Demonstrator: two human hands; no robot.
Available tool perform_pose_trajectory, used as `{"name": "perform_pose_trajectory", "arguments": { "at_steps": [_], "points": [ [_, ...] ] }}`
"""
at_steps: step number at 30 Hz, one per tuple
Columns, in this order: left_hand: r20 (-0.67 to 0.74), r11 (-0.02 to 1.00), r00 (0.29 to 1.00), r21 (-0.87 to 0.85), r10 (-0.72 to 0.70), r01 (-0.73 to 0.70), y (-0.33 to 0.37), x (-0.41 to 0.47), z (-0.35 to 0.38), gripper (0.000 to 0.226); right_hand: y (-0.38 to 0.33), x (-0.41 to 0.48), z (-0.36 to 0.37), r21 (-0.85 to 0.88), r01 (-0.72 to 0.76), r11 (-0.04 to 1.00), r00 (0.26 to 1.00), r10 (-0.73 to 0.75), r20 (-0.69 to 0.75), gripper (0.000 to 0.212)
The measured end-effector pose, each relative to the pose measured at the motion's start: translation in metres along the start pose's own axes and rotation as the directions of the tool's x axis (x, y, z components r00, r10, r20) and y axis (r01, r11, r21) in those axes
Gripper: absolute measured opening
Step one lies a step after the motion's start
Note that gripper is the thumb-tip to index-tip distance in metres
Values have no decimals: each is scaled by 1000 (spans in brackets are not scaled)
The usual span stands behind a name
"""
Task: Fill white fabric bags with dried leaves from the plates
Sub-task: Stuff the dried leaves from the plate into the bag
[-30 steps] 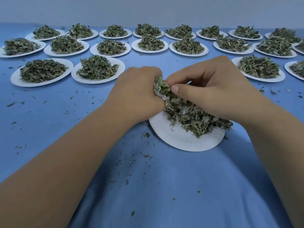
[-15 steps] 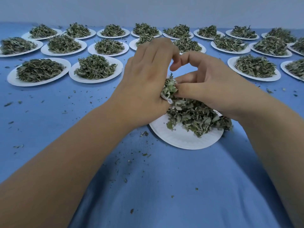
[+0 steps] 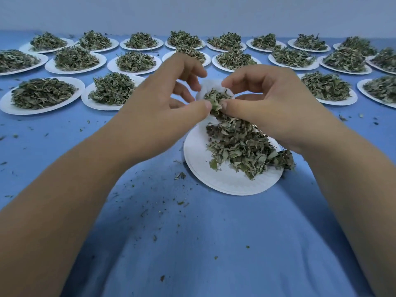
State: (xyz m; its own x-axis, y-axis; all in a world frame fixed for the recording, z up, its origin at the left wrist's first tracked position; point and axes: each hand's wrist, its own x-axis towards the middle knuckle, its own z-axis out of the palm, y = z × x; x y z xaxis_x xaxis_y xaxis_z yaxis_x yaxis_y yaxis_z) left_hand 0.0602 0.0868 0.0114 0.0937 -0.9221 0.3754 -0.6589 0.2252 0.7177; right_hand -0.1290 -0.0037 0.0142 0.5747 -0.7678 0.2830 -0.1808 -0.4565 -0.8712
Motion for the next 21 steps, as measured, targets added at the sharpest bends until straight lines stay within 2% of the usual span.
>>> {"name": "perform_pose_trajectory", "arguments": {
  "at_steps": [4,8,15,21],
  "points": [
    [-57,987,995,-146,-83,74,2,2,8,23,-1,1,0,2,-12,1000,1000,12,-1,17],
    [-41,962,992,-251,-118,104,2,0,10,24,-2,0,4,-18,-19,1000,1000,19,-6,17],
    [-99,973,989,-211,-114,91,2,2,14,20,-4,0,12,-137,-26,990,999,19,-51,14],
    [-156,987,984,-146,-89,67,6,2,18,16,-5,0,20,-337,3,942,985,-61,-161,11]
  ]
}}
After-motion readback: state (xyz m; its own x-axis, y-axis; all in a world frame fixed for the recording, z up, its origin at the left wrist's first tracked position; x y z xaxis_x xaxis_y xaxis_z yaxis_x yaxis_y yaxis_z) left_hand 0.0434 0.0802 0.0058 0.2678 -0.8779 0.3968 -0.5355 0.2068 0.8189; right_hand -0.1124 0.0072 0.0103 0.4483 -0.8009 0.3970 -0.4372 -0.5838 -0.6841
